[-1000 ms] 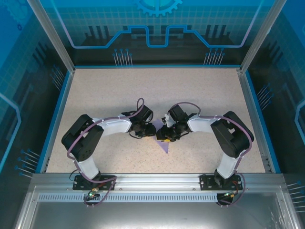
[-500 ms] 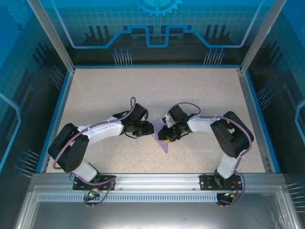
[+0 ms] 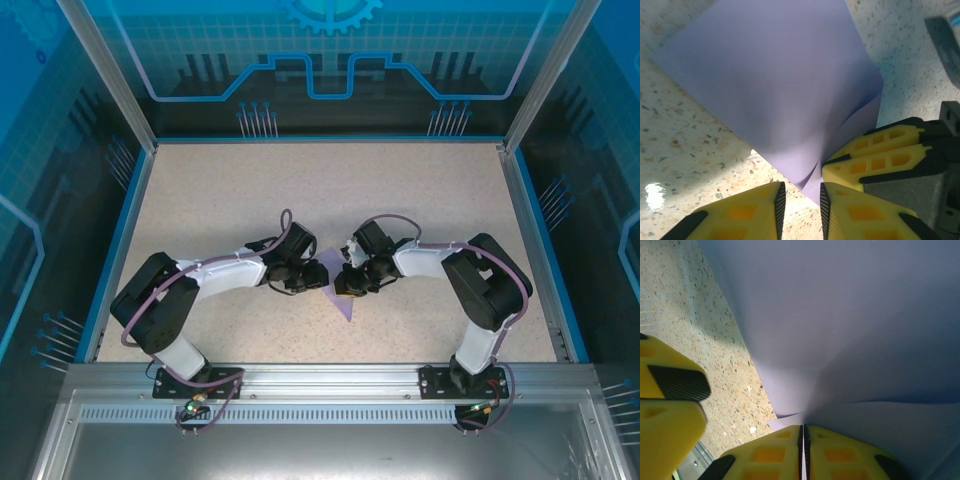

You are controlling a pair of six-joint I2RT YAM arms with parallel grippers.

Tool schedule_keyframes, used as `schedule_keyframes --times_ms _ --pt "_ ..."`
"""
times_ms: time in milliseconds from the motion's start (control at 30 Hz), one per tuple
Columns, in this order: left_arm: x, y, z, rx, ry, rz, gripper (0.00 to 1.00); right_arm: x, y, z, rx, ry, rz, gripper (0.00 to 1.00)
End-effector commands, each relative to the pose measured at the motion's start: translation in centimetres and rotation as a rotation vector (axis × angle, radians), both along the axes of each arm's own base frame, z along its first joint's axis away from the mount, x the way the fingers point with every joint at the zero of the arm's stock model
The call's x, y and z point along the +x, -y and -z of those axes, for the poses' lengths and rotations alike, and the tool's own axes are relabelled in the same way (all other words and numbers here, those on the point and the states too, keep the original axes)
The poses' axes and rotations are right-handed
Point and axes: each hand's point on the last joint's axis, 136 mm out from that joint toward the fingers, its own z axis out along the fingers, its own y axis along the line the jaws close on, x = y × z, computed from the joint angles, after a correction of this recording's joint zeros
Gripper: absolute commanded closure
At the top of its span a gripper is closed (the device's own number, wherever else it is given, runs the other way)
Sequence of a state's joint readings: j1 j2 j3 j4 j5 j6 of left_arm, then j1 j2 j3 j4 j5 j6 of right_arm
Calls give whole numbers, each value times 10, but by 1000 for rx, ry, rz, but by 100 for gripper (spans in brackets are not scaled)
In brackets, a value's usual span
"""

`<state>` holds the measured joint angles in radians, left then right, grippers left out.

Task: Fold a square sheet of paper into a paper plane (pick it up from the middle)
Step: Third fold the triangle at the center of the table.

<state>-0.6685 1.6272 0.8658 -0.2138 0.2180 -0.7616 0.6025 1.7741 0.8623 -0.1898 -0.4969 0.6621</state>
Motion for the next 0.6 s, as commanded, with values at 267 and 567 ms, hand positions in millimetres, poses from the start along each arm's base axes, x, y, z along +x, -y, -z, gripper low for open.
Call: schedule_keyframes --times_ms 267,567 --pt "-7 24 7 -52 -30 47 82 -15 10 18 -60 -41 -16 93" --pt "-13 29 14 -49 -51 63 85 -11 11 20 -62 -50 19 94"
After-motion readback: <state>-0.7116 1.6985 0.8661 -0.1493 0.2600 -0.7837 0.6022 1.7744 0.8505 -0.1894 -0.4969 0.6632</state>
